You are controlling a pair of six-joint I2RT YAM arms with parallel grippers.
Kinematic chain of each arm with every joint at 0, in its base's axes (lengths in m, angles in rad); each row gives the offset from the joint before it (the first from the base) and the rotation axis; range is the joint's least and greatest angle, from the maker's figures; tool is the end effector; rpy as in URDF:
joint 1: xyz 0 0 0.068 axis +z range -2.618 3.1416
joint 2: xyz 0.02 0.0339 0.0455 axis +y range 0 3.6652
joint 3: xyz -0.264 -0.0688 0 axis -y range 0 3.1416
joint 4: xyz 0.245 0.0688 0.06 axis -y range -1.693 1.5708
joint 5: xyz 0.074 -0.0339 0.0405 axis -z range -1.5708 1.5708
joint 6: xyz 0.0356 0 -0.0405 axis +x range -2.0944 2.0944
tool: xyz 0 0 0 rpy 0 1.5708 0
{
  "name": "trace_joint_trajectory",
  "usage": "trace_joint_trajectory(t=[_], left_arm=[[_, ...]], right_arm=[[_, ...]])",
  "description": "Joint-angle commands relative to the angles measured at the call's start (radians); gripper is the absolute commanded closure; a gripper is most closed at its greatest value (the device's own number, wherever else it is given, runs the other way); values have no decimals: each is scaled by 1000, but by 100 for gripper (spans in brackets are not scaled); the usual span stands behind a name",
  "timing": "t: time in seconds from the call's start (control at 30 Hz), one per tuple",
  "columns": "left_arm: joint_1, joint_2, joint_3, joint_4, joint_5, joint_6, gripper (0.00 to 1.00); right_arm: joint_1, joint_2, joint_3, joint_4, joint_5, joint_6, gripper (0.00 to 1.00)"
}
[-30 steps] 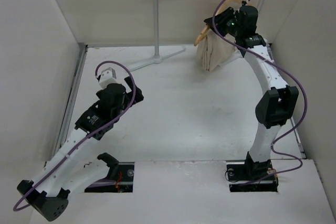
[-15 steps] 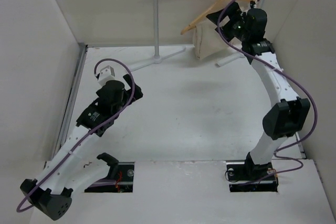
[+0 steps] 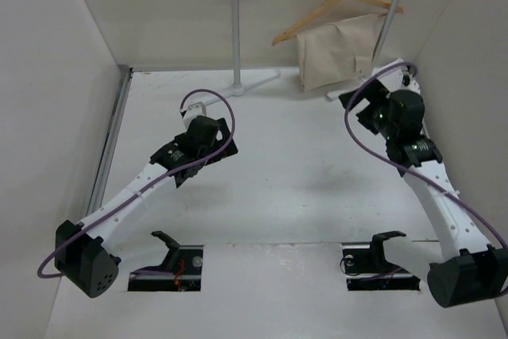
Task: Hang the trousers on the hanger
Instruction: Reset both arms
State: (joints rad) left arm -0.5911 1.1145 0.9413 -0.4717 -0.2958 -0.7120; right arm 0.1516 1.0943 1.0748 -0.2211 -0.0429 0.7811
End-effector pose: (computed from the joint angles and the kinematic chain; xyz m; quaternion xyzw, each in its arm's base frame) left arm 0.2065 -0.1261 0.3024 -0.1192 0.8794 -0.1630 0.4312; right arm 0.2483 0.0395 0.3772 0.2310 0.7521 0.2925 0.5435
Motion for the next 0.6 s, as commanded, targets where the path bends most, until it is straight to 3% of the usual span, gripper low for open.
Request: trace_joint_trajectory(t=[0.0, 0.27, 0.43, 0.57], left_arm=[[-25, 14, -4, 47, 17, -12, 0], [-55, 84, -59, 50, 79, -43, 0], [-60, 105, -99, 61, 98, -61, 0], [-63, 113, -124, 76, 101, -72, 0]], right_arm=[[9, -72, -146, -164, 165, -46, 0], [65, -241, -432, -340, 239, 55, 0], [56, -338, -513, -346, 201, 79, 0], [13, -320, -542, -394, 195, 87, 0]])
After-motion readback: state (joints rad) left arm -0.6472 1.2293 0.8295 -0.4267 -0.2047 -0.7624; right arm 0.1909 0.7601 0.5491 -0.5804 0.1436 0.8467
